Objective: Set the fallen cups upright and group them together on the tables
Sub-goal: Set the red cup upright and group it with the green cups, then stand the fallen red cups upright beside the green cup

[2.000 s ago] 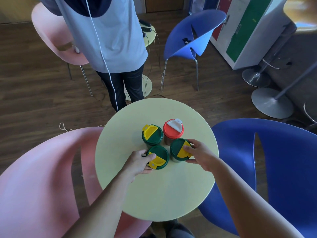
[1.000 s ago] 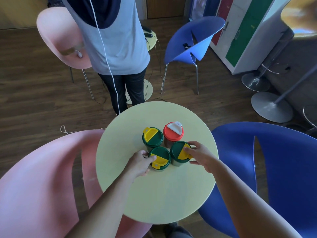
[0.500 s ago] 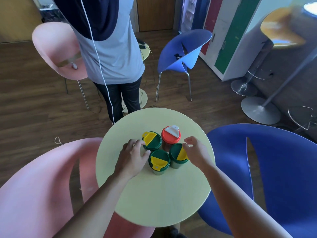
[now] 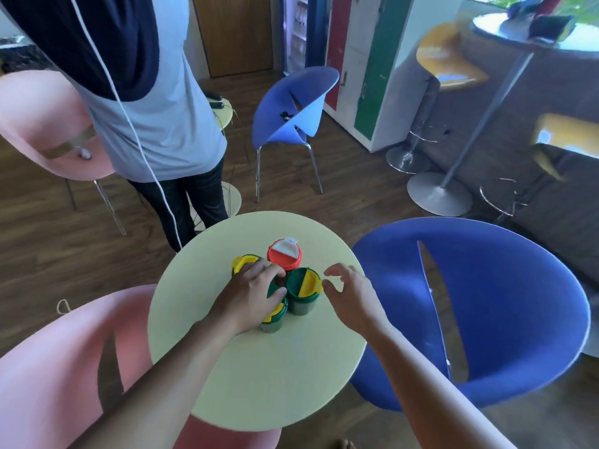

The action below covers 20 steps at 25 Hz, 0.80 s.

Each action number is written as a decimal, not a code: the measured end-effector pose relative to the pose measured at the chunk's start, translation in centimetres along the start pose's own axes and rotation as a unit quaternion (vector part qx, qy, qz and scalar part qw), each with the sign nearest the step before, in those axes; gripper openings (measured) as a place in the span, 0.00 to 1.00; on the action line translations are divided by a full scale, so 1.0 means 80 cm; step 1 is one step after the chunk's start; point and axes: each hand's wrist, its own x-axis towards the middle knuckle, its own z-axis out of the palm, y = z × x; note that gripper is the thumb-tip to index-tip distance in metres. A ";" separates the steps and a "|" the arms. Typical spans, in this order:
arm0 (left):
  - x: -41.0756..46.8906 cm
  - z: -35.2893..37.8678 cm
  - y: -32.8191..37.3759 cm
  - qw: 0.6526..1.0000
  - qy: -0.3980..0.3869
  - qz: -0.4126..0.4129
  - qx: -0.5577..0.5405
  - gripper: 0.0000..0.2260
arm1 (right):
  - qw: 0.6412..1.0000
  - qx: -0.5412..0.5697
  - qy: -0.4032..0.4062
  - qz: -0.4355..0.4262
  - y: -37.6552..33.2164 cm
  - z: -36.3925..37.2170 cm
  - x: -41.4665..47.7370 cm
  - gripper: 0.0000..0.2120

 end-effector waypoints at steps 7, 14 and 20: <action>0.067 0.044 0.161 0.993 -0.009 0.106 0.044 0.27 | 0.993 -0.065 0.103 -0.004 0.082 -0.134 -0.056 0.19; 0.110 0.141 0.385 0.981 -0.019 0.191 0.027 0.28 | 0.974 -0.091 0.208 0.028 0.224 -0.318 -0.137 0.19; 0.131 0.203 0.563 0.961 -0.020 0.277 0.017 0.27 | 0.950 -0.105 0.287 0.067 0.319 -0.454 -0.198 0.19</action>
